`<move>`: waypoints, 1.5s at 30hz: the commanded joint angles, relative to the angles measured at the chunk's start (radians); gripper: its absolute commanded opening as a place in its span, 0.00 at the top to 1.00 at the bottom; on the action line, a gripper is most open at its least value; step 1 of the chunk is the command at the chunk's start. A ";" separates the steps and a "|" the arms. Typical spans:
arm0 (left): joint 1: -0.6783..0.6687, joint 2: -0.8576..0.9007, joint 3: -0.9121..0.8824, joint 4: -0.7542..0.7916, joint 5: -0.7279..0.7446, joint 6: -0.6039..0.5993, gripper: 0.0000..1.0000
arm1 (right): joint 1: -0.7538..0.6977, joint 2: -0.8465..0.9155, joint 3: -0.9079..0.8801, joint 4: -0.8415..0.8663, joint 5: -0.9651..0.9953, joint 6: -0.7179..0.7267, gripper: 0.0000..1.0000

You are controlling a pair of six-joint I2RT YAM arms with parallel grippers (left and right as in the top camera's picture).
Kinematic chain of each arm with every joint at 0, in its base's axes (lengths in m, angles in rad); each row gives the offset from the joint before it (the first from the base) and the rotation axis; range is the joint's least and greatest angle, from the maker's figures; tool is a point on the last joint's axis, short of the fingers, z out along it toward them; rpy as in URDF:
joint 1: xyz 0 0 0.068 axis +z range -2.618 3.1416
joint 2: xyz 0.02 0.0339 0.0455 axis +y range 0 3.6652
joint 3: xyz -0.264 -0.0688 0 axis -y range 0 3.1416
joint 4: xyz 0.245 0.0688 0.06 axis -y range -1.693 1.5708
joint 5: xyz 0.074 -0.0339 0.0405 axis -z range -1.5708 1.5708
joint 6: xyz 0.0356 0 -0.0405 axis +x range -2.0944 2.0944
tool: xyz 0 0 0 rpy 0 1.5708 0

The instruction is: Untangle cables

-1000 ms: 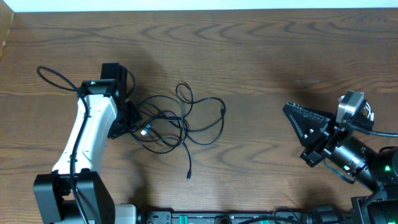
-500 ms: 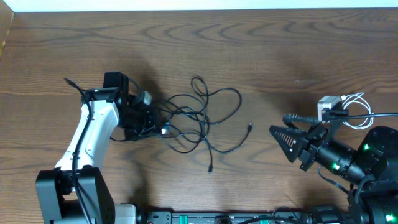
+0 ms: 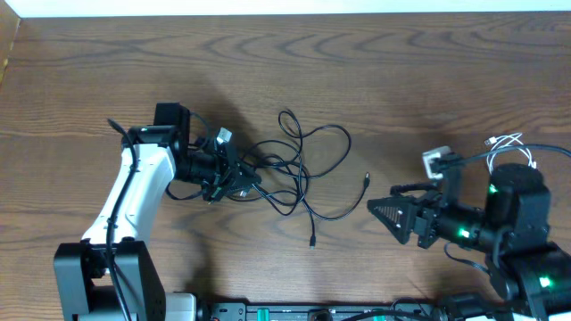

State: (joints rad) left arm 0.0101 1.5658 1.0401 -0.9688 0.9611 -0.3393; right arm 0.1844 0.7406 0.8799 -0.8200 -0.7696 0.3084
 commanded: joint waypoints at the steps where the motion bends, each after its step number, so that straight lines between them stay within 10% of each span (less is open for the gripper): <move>1: -0.037 0.009 -0.003 -0.006 0.034 -0.211 0.92 | 0.059 0.060 -0.006 -0.004 -0.009 -0.072 0.23; 12: -0.108 0.009 -0.003 0.010 -0.047 -0.294 0.93 | 0.222 0.301 -0.006 0.021 0.068 -0.078 0.29; 24: -0.108 0.009 -0.006 -0.131 -0.860 -0.131 0.89 | 0.315 0.580 -0.006 0.102 0.084 -0.068 0.56; 29: -0.108 0.009 -0.045 -0.126 -0.869 -0.132 0.83 | 0.350 0.654 -0.006 0.210 0.098 0.011 0.67; 35: -0.107 0.007 -0.034 -0.190 -0.868 -0.125 0.50 | 0.379 0.716 -0.006 0.241 0.267 0.129 0.67; 45: -0.110 -0.050 0.136 -0.237 -0.813 -0.125 0.50 | 0.386 0.777 -0.006 0.260 0.337 0.171 0.64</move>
State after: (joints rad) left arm -0.0986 1.5452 1.1564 -1.2167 0.1329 -0.4702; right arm 0.5644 1.4952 0.8795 -0.5629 -0.4786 0.4282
